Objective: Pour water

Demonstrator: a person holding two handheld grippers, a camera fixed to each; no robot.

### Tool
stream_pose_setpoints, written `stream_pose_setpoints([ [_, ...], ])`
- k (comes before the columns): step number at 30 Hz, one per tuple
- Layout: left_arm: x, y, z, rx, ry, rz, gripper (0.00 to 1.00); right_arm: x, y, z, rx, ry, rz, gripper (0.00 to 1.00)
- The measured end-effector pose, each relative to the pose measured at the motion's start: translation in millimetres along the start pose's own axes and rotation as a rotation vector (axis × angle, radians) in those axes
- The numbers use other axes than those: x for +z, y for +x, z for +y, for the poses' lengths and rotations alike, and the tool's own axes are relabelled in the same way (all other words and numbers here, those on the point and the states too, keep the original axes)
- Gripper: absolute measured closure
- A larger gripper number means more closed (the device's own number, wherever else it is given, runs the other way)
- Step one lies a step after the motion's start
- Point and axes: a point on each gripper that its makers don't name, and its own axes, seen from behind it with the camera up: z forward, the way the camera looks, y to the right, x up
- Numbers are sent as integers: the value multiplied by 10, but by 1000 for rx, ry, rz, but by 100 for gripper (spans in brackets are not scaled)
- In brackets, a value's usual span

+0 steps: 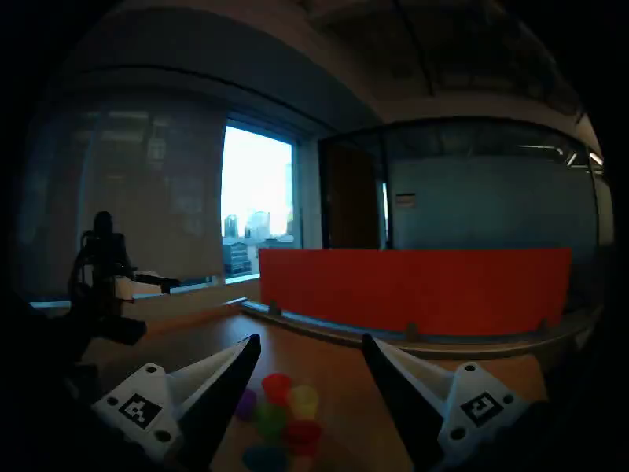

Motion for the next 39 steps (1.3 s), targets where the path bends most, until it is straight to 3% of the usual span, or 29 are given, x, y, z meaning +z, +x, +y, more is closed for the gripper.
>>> stream_pose_setpoints([
  [9,63,-93,138,33,-68,-41,16,33,-111,-222,13,101,-58,1],
  [15,91,-301,235,69,-125,-127,16,31,-343,-291,-28,129,-148,1],
  [24,130,-563,283,108,-177,-230,15,-52,-685,-419,-84,200,-288,1],
  [31,148,-721,332,135,-201,-279,15,-56,-817,-430,-123,218,-337,1],
  [39,205,-869,373,157,-216,-312,15,-52,-1019,-423,-124,237,-376,1],
])
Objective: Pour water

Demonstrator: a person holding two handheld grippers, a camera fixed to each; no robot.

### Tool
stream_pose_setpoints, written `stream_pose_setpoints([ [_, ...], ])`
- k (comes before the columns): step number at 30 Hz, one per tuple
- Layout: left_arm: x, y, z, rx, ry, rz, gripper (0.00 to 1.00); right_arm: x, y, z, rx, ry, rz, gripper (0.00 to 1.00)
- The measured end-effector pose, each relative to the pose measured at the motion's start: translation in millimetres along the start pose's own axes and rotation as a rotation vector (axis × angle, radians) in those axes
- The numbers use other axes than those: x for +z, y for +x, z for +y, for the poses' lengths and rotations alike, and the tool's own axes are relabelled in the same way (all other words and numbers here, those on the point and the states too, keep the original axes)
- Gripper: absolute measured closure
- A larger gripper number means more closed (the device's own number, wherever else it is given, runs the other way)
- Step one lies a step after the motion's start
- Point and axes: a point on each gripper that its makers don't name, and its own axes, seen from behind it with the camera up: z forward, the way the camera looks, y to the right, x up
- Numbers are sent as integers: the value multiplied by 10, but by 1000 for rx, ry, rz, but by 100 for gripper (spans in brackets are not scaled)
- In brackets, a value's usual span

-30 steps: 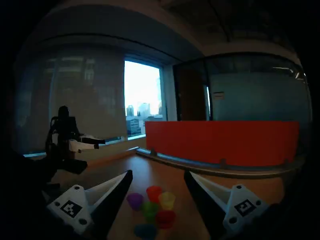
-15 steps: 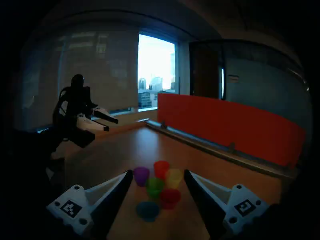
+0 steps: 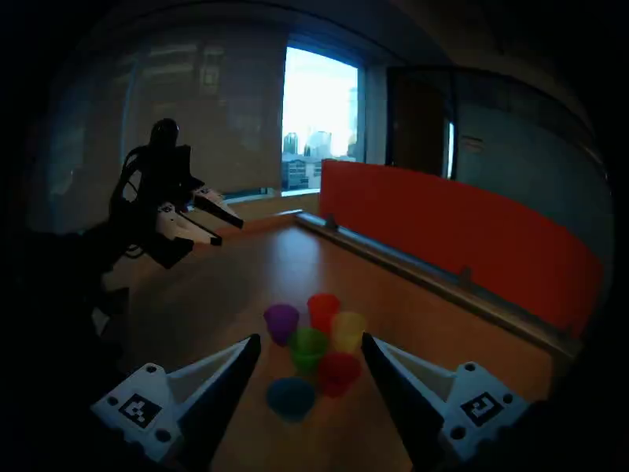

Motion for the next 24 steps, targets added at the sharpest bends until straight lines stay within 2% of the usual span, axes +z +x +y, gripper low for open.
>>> stream_pose_setpoints([
  [15,270,-304,159,47,-44,-67,15,282,-524,-42,-22,26,-83,1],
  [24,448,-468,165,46,-67,-96,16,441,-778,-83,-6,54,-113,1],
])
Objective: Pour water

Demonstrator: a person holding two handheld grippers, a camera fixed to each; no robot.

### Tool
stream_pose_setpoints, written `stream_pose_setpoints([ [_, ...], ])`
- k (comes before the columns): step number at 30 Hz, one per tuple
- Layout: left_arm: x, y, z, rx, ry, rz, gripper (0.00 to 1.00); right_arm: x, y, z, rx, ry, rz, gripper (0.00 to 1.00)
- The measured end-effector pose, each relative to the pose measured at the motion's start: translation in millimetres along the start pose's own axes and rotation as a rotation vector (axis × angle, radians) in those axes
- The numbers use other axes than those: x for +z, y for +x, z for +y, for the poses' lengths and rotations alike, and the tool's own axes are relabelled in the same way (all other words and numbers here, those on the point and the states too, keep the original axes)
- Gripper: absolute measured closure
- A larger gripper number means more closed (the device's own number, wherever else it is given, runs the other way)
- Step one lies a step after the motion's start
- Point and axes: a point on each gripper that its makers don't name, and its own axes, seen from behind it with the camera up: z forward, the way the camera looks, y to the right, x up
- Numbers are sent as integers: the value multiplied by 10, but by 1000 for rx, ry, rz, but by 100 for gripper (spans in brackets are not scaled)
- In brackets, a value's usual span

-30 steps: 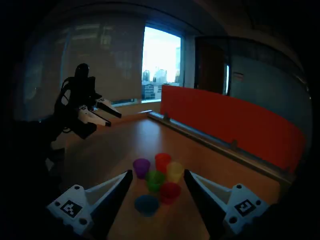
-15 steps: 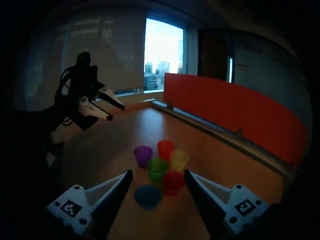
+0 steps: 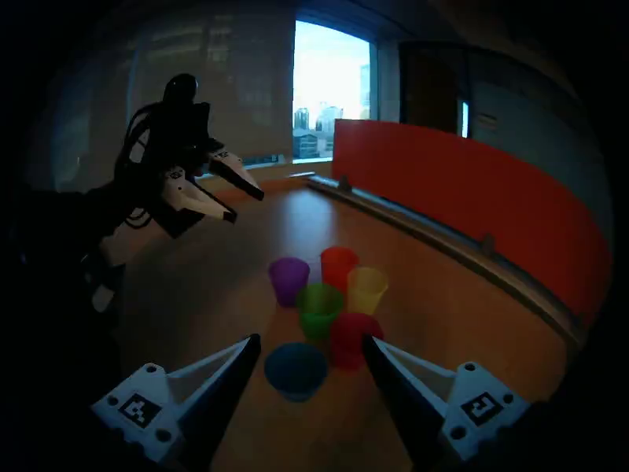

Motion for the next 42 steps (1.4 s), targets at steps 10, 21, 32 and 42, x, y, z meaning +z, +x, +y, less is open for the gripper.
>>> stream_pose_setpoints([
  [10,232,-162,-28,19,-20,-36,15,173,-204,-38,-2,26,-24,0],
  [21,449,-220,-4,33,-44,-59,16,370,-548,-128,-4,59,-78,1],
  [32,568,-255,5,40,-56,-75,16,490,-785,-153,-16,66,-120,0],
  [42,642,-271,7,43,-63,-81,15,597,-887,-141,-31,64,-144,0],
])
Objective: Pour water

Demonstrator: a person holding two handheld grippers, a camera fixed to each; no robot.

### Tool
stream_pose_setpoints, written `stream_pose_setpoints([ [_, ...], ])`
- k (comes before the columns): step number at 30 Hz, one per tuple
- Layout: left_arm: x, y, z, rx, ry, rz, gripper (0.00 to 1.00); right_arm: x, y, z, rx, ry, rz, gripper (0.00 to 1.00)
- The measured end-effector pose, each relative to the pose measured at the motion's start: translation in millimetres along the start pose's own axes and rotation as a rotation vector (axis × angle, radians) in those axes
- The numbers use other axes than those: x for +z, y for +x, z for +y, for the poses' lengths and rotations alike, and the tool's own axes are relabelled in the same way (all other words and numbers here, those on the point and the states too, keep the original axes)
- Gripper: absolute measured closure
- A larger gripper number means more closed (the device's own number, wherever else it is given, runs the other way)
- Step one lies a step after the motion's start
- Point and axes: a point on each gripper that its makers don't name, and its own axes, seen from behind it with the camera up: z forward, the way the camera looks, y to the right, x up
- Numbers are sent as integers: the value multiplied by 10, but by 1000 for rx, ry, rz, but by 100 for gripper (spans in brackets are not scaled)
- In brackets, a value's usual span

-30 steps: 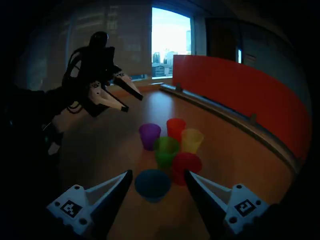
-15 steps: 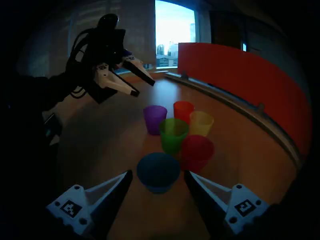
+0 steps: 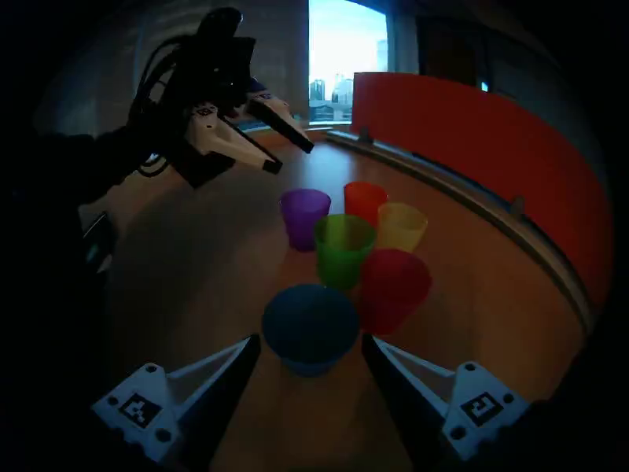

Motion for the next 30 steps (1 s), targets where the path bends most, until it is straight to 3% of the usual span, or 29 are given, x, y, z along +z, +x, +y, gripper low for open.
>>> stream_pose_setpoints([
  [22,153,-53,9,21,-14,-22,16,289,9,10,-13,21,12,1],
  [30,202,-73,39,25,-23,-30,16,321,9,1,-17,27,29,7],
])
